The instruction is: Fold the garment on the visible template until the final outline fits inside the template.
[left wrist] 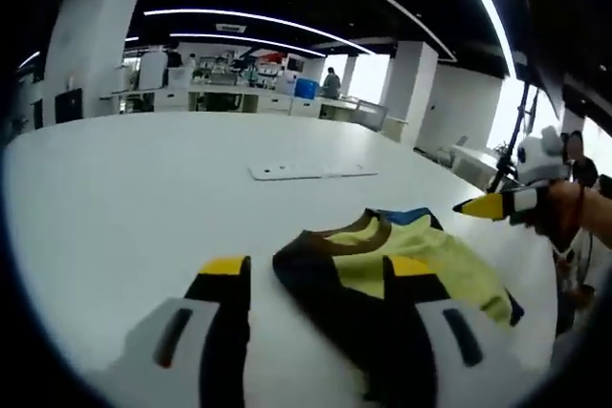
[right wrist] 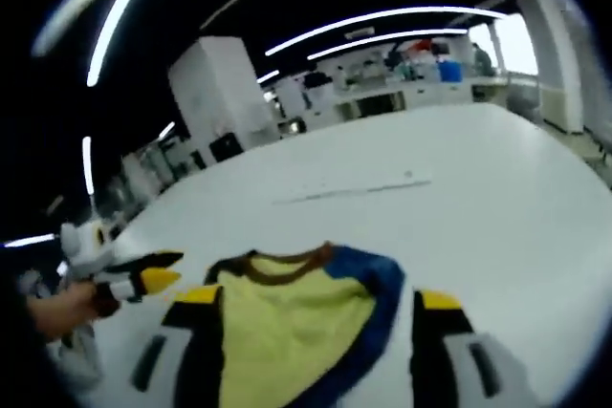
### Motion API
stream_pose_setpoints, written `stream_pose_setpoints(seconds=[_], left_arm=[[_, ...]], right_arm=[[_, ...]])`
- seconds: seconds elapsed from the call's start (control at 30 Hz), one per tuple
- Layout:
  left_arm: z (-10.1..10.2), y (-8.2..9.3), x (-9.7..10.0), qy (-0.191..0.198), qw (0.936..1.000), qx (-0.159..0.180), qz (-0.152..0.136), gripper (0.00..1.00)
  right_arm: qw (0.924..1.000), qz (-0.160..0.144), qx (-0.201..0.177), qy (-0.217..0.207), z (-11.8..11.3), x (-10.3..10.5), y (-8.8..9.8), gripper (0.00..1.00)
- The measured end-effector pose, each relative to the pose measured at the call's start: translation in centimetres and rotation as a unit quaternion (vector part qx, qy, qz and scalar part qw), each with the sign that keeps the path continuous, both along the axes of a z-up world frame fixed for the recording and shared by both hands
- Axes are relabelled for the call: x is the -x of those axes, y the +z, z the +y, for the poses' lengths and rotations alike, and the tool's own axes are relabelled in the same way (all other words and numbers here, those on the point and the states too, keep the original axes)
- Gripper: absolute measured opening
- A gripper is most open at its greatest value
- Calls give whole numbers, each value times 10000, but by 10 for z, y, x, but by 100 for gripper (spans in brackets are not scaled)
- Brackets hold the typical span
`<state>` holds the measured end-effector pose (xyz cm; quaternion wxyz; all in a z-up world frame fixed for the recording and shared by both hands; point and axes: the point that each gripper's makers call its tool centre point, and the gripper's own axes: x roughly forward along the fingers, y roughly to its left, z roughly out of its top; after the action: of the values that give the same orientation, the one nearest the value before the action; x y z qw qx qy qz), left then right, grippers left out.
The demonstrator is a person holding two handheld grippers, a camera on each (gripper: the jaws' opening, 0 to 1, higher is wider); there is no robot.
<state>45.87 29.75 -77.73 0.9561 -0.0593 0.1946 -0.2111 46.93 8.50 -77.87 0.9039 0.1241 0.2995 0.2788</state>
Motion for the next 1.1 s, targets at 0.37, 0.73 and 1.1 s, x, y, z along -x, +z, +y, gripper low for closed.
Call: stream_pose_setpoints(seconds=[0.37, 0.73, 1.1], left_arm=[[-24, 10, 57, -729, 9972, -163, -80, 76], [-36, -4, 96, -996, 9941, -419, -5, 58], [-46, -39, 111, -810, 9940, -362, 633, 39]], right_arm=[[9968, 83, 38, 795, -3, 71, 5, 80], [9932, 71, 607, 989, -8, 123, -18, 62], [9795, 172, 1504, 1330, -8, 157, -51, 33]])
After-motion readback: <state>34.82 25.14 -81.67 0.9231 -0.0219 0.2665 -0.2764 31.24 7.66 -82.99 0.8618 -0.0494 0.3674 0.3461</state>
